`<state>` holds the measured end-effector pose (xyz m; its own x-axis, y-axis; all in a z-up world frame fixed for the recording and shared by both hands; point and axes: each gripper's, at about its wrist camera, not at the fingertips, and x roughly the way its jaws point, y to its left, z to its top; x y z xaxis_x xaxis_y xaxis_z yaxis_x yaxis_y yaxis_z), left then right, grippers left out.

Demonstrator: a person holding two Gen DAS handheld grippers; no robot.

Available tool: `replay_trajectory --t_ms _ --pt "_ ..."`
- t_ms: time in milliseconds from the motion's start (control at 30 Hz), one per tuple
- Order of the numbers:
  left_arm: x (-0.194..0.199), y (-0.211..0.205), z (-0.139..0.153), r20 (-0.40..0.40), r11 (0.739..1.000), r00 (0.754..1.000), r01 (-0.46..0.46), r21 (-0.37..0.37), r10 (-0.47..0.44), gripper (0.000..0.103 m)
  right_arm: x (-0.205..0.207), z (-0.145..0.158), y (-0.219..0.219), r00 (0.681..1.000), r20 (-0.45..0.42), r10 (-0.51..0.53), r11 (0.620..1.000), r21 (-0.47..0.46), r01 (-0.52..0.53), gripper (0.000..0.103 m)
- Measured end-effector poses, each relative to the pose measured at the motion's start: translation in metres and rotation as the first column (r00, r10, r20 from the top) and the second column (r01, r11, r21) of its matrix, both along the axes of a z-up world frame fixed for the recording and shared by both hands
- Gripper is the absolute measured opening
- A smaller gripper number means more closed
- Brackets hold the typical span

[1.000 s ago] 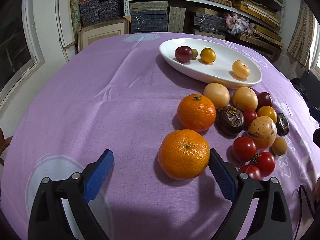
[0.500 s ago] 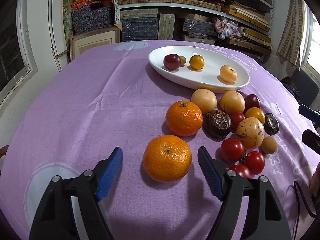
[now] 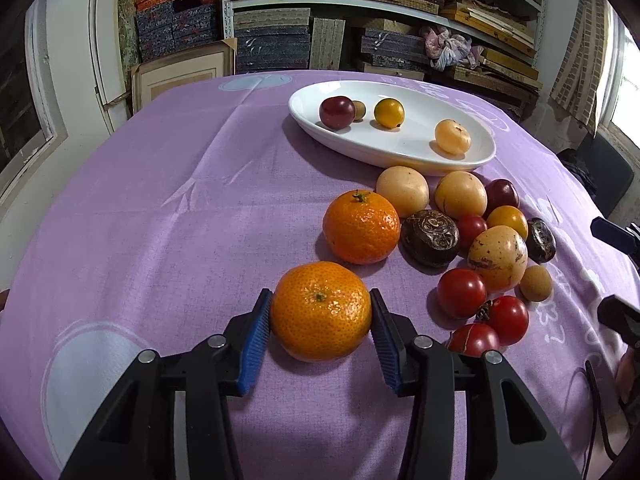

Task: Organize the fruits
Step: 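Move both tools back to the fruit cluster, then grasp a mandarin with the left tool while the right tool grasps a brown fruit, place both on plate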

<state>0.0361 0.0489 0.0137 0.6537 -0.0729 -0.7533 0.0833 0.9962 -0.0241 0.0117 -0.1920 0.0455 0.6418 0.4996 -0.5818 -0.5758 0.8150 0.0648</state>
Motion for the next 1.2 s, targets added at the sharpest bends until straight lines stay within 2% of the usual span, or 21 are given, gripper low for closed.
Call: replay_trajectory --t_ms 67,100,133,300,467,533,733,967,1100,1200 --pt "0.0 0.0 0.0 0.0 1.0 1.0 0.0 -0.001 0.0 0.048 -0.001 -0.002 0.005 1.0 -0.013 0.018 1.0 -0.017 -0.018 0.086" --pt "0.0 0.0 0.0 0.0 1.0 1.0 0.0 -0.001 0.0 0.048 0.0 -0.004 0.007 0.999 -0.027 0.024 0.999 -0.029 -0.025 0.069" --pt "0.0 -0.001 0.0 0.0 1.0 1.0 0.0 0.0 0.0 0.048 0.003 -0.006 0.009 0.999 -0.048 0.026 0.999 -0.037 -0.028 0.061" --pt "0.0 0.0 -0.001 -0.001 1.0 1.0 -0.001 0.003 0.001 0.048 0.013 -0.013 0.006 0.994 -0.11 0.014 1.0 -0.025 -0.017 0.059" --pt "0.0 0.002 -0.003 -0.009 1.0 1.0 -0.001 0.002 0.001 0.048 0.02 -0.021 0.017 0.987 -0.159 0.026 0.998 -0.06 -0.036 0.044" --pt "0.0 0.002 -0.003 -0.01 1.0 1.0 -0.001 0.002 0.001 0.048 0.021 -0.023 0.02 0.985 -0.172 0.027 0.997 -0.071 -0.04 0.033" --pt "0.004 0.003 -0.006 -0.03 1.0 1.0 0.001 -0.009 -0.001 0.048 0.031 -0.031 0.018 0.972 -0.233 0.009 0.998 -0.066 -0.025 0.027" --pt "0.005 0.007 -0.005 -0.011 1.0 1.0 0.008 -0.024 -0.008 0.048 0.029 -0.025 0.01 0.978 -0.208 -0.001 0.999 -0.033 -0.006 0.026" --pt "0.009 0.007 0.01 0.025 0.999 1.0 0.016 -0.047 -0.015 0.048 0.034 -0.007 -0.005 0.984 -0.174 -0.034 0.999 0.004 0.035 0.026" --pt "0.03 -0.001 0.038 0.063 0.999 0.998 0.023 -0.023 -0.022 0.048 0.053 0.021 -0.016 0.988 -0.126 -0.088 0.995 0.028 0.093 0.026"
